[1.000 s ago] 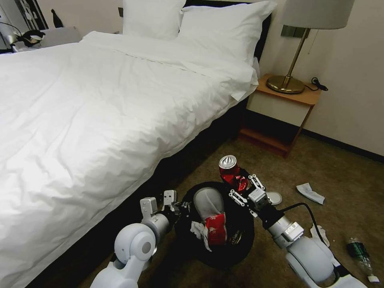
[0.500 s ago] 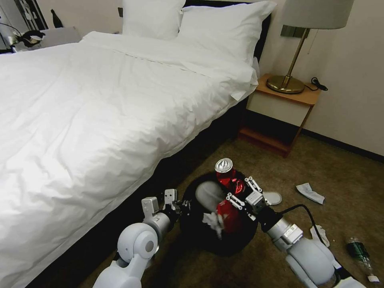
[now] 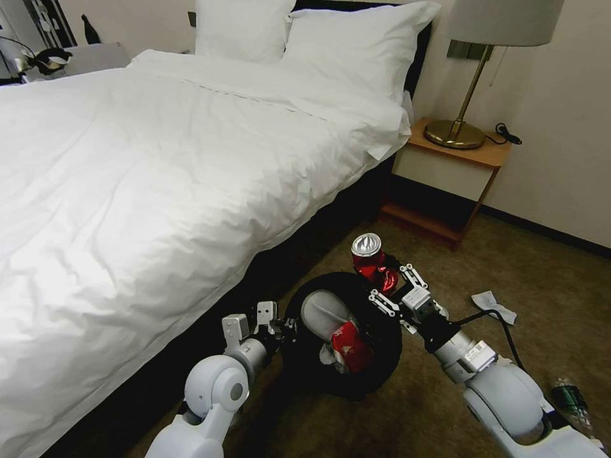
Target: Pick up the trash bin, then pick up the garbage on the floor and place it into the trash bin.
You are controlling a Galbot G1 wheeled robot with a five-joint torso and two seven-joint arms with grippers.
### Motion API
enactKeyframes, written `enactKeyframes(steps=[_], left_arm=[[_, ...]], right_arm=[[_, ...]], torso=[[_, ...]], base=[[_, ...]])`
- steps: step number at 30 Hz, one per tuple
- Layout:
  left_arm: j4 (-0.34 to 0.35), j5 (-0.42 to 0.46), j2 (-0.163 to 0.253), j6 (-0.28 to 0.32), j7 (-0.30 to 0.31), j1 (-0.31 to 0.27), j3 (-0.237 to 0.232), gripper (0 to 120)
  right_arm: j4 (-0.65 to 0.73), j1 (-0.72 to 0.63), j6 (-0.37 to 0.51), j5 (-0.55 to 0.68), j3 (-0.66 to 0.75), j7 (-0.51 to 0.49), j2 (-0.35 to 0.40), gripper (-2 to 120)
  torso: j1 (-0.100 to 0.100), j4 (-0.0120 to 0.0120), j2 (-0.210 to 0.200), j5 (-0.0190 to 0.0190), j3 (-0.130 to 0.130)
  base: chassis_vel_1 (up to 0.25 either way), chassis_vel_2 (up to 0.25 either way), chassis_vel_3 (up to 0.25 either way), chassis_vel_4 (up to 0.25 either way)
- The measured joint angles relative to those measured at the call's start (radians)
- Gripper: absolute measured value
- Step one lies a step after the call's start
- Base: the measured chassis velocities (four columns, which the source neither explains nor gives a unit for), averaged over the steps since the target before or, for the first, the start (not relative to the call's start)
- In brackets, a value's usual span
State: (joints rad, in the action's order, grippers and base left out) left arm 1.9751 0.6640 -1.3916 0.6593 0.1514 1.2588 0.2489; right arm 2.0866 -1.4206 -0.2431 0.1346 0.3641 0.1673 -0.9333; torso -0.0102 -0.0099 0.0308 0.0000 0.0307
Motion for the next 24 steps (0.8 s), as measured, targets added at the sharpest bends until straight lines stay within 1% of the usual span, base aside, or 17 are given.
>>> enactKeyframes(steps=[12,20,22,24], left_arm=[[-0.002,0.002,-0.013,-0.003,0.012,-0.005,0.001,0],[0.004,0.004,-0.023,-0.005,0.019,0.000,-0.005,0],[0.009,0.005,-0.024,-0.005,0.024,0.003,-0.007,0],[0.029,0.014,-0.027,-0.005,0.040,0.012,-0.008,0]], right_arm=[[-0.020,-0.033,-0.010,-0.040,-0.034,0.021,-0.028,51],[-0.024,-0.046,-0.009,-0.051,-0.034,0.014,-0.027,51],[-0.025,-0.046,-0.008,-0.052,-0.034,0.011,-0.029,54],[-0.029,-0.048,-0.009,-0.056,-0.033,0.011,-0.033,65]], torso=[[0.000,0.0000,0.000,0.0000,0.000],[0.000,0.0000,0.000,0.0000,0.000],[0.000,0.0000,0.000,0.0000,0.000],[0.000,0.0000,0.000,0.0000,0.000]], base=[[0.000,0.000,0.000,0.000],[0.000,0.000,0.000,0.000],[0.000,0.000,0.000,0.000],[0.000,0.000,0.000,0.000]])
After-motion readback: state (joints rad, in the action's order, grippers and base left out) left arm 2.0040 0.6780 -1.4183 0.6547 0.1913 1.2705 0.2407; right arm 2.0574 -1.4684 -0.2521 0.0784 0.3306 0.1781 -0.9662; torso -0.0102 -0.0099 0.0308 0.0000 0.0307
